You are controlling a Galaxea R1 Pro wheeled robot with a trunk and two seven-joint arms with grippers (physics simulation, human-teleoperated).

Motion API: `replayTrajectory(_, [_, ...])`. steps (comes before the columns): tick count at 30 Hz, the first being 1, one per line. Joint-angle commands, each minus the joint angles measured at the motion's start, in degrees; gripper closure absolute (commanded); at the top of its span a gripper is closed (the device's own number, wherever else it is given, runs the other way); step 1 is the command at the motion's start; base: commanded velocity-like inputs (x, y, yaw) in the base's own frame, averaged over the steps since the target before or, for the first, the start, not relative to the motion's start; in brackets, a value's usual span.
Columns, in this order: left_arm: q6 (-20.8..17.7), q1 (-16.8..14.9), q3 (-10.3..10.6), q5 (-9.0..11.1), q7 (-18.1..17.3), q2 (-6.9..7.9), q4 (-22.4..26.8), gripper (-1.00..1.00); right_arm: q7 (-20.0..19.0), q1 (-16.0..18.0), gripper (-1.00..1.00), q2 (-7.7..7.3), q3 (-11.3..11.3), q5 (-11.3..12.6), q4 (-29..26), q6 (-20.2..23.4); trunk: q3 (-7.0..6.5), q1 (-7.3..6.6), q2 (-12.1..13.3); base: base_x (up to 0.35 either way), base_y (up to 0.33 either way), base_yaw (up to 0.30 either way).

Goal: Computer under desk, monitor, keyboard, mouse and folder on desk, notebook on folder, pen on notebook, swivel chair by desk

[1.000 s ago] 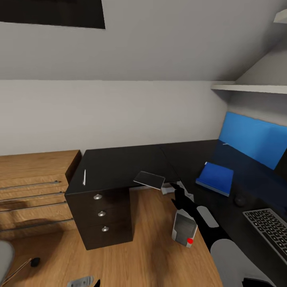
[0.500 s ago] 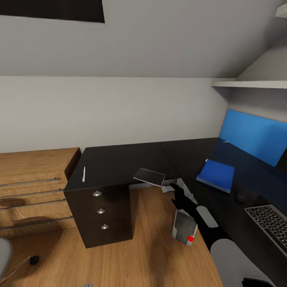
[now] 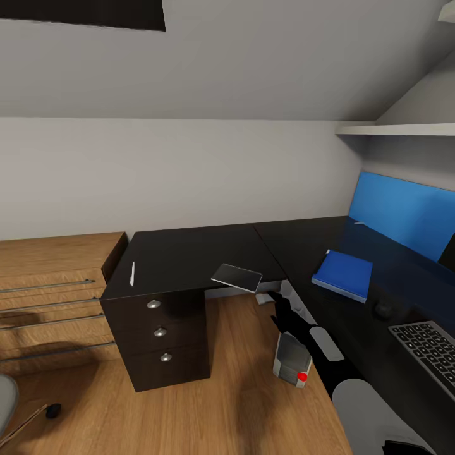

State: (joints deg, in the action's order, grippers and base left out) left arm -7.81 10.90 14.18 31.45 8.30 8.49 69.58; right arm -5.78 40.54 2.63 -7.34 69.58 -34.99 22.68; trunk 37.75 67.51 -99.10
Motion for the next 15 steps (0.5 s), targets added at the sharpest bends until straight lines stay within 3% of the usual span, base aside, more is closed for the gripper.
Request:
replayTrajectory(1, [0.0, 0.0, 0.1, 0.6, 0.5, 0.05, -0.1, -1.00, 0.0, 0.0, -1.00, 0.08, -0.3, 0.0, 0.0, 0.4, 0.04, 0.00, 0.0, 0.000, 0.000, 0.000])
replayTrajectory(5, [0.1, 0.0, 0.0, 0.5, 0.4, 0.08, -1.9, -1.00, 0.0, 0.0, -1.00, 0.12, -0.2, -0.2, 0.3, 0.4, 0.04, 0.00, 0.0, 0.062, 0.005, 0.000])
replayTrajectory(15, [0.3, 0.0, 0.0, 0.3, 0.3, 0.04, -3.5, -1.00, 0.0, 0.1, -1.00, 0.10, -0.1, -0.2, 3.0, 0.4, 0.04, 0.00, 0.0, 0.197, 0.039, 0.000])
